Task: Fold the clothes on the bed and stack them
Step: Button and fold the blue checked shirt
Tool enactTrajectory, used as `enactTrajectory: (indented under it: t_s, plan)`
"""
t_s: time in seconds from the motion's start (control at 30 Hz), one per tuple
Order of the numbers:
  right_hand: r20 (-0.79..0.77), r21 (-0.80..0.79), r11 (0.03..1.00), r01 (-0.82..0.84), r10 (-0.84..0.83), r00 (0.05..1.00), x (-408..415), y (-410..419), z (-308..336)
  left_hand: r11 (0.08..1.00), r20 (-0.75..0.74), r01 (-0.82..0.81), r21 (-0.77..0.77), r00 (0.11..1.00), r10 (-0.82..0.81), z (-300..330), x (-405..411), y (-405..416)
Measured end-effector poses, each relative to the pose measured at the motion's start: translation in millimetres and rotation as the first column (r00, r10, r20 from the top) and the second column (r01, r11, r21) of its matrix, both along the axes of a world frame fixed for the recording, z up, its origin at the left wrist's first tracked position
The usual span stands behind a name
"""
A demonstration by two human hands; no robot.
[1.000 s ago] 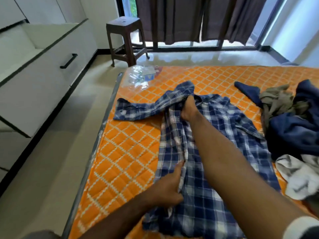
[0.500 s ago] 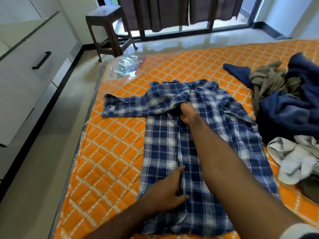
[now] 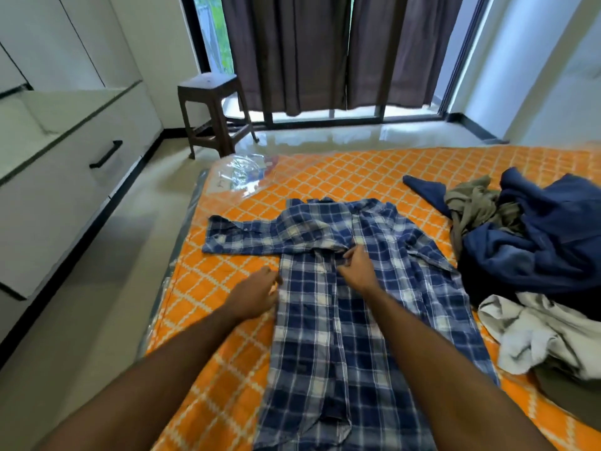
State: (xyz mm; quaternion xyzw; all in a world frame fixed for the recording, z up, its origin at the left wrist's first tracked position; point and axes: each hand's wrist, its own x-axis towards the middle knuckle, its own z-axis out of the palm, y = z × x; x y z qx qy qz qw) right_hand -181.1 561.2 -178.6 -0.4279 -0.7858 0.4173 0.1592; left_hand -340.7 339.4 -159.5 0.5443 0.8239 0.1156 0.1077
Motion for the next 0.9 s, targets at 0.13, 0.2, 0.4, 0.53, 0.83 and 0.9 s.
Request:
enactTrajectory:
  t_s: [0.13,0.2,0.4,0.53,0.83,0.9]
  plan:
    - [0.014,-0.140,0.963,-0.229,0.233,0.972,-9.7,-12.2,6.9,0.991,-0.100,-0.118,-0.056,0.989,0.112,9.0,-62.0,17.3]
    - [-0.003,-0.195,0.948,-0.253,0.257,0.966,-22.7,-16.3,5.6,0.983,-0.124,-0.165,-0.085,0.980,0.154,5.8,-82.3,27.4]
    - [-0.074,-0.412,0.890,-0.193,0.178,0.981,-65.8,-18.2,-9.5,0.958,-0.221,-0.260,-0.120,0.948,0.229,-11.3,-133.8,57.5]
    - [-0.013,-0.360,0.914,-0.186,0.194,0.981,-74.3,-16.7,-36.5,0.910,-0.360,-0.261,-0.321,0.923,0.137,-20.6,-163.9,73.0]
    - [-0.020,-0.417,0.899,-0.131,0.134,0.991,-75.9,-21.2,-33.7,0.964,-0.535,-0.119,-0.240,0.844,-0.029,-7.4,-151.5,70.7]
    - [-0.045,-0.474,0.869,-0.140,0.135,0.990,-73.8,-27.2,-23.9,0.978,-0.411,-0.107,-0.180,0.911,0.024,15.9,-135.0,68.3]
